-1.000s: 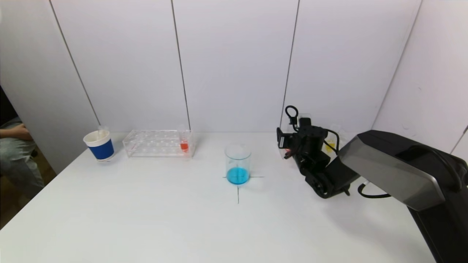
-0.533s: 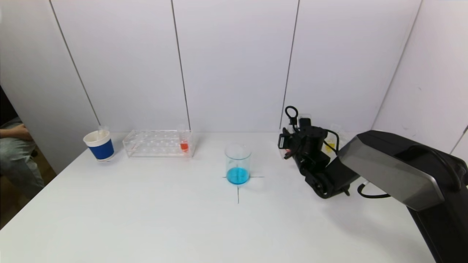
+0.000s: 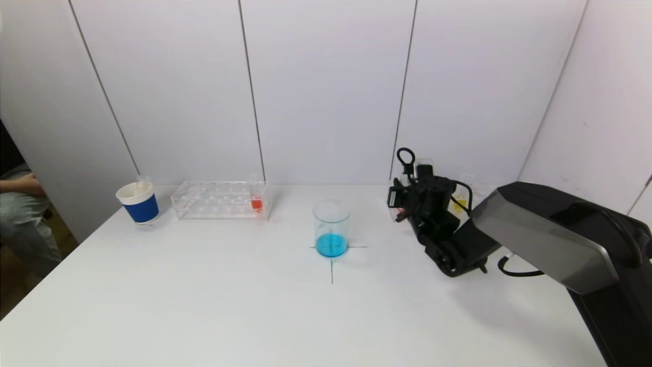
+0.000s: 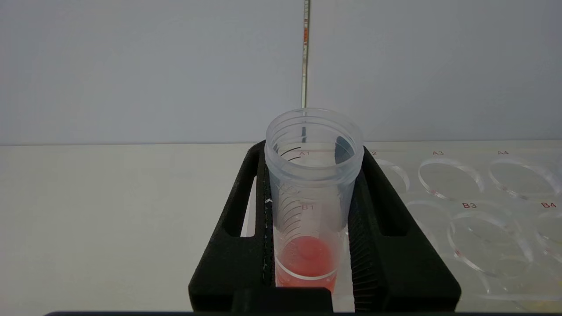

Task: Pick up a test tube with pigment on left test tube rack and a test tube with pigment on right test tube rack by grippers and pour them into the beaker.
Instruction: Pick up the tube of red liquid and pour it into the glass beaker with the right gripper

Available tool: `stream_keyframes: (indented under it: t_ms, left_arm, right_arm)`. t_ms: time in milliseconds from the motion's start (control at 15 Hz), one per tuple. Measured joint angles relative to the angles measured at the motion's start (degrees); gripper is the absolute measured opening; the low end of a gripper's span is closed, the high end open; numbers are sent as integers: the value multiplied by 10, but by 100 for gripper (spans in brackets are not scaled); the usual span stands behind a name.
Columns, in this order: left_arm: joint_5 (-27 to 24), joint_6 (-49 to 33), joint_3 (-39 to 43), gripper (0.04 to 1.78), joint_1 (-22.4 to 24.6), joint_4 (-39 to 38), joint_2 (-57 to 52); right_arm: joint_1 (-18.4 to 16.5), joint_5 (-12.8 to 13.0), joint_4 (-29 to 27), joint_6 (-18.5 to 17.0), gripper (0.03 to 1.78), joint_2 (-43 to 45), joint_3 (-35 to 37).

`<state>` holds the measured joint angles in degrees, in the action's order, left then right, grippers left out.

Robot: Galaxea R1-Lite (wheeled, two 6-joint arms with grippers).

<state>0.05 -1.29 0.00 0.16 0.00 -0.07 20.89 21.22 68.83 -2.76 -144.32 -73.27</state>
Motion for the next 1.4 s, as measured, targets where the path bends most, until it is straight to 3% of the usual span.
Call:
stream_keyframes:
  t_ms: [933, 1200, 1400]
  left_arm:
    - [0, 0, 0, 176, 0, 0, 0]
    - [0, 0, 0, 176, 0, 0, 0]
    - [0, 0, 0, 176, 0, 0, 0]
  right_arm:
    - [0, 0, -60, 24, 53, 76, 5]
    - [0, -1, -111, 37, 53, 119, -10]
    - [1, -5, -182, 40, 53, 155, -44]
